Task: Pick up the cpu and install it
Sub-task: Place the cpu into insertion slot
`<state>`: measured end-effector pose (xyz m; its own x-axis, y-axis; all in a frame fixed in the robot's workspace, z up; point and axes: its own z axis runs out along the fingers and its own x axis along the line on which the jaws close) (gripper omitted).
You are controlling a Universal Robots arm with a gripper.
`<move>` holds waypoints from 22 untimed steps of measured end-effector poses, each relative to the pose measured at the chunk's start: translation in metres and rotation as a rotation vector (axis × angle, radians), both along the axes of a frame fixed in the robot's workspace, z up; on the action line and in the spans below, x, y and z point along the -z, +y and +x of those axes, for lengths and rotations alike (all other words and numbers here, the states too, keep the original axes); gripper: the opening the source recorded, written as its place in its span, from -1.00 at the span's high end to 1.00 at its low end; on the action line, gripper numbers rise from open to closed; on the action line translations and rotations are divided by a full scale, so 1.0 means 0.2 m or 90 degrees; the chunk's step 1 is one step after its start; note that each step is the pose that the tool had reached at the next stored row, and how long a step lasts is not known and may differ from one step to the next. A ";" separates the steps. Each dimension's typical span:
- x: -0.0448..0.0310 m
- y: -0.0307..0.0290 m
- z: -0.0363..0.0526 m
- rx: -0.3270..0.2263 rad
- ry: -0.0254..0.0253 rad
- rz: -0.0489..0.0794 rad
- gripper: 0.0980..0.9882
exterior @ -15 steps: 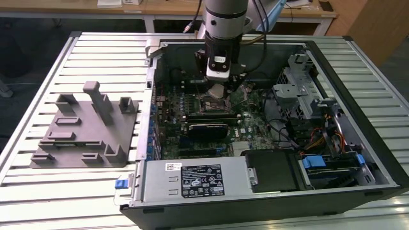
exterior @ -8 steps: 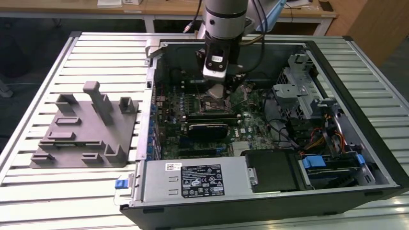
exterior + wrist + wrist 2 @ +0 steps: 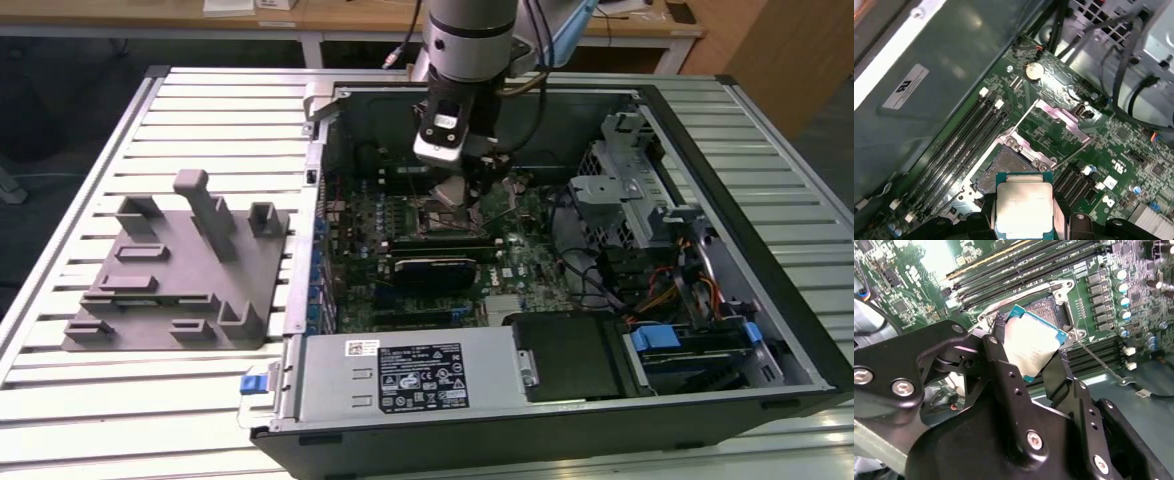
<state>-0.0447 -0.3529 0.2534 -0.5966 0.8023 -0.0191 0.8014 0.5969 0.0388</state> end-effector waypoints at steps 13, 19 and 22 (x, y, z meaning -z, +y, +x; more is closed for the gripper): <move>0.002 0.000 0.000 0.104 0.0000 0.000 0.00; 0.002 0.000 0.000 0.154 0.0000 0.000 0.00; 0.003 0.000 0.000 0.180 0.0000 0.000 0.00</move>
